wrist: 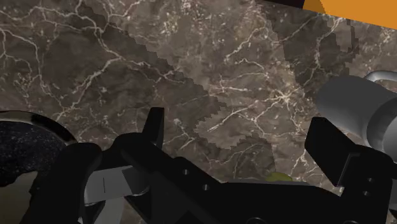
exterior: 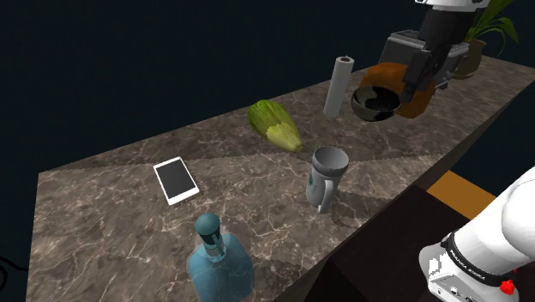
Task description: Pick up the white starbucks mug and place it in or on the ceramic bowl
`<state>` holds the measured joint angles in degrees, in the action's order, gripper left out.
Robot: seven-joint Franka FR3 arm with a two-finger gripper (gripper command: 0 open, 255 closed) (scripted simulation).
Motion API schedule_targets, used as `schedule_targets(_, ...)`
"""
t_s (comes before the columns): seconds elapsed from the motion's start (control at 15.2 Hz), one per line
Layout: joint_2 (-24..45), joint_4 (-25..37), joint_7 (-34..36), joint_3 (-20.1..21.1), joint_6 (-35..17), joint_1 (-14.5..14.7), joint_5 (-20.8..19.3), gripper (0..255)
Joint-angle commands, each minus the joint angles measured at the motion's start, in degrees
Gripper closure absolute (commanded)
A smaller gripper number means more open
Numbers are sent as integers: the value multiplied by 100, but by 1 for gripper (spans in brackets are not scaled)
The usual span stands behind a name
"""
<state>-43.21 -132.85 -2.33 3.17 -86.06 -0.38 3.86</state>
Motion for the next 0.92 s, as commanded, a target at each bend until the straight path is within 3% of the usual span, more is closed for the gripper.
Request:
schedule_targets(0.0, 0, 0, 0, 0, 0, 0, 0, 0)
schedule_targets(0.86, 898, 155, 1949, 1721, -1170, 362, 917, 0)
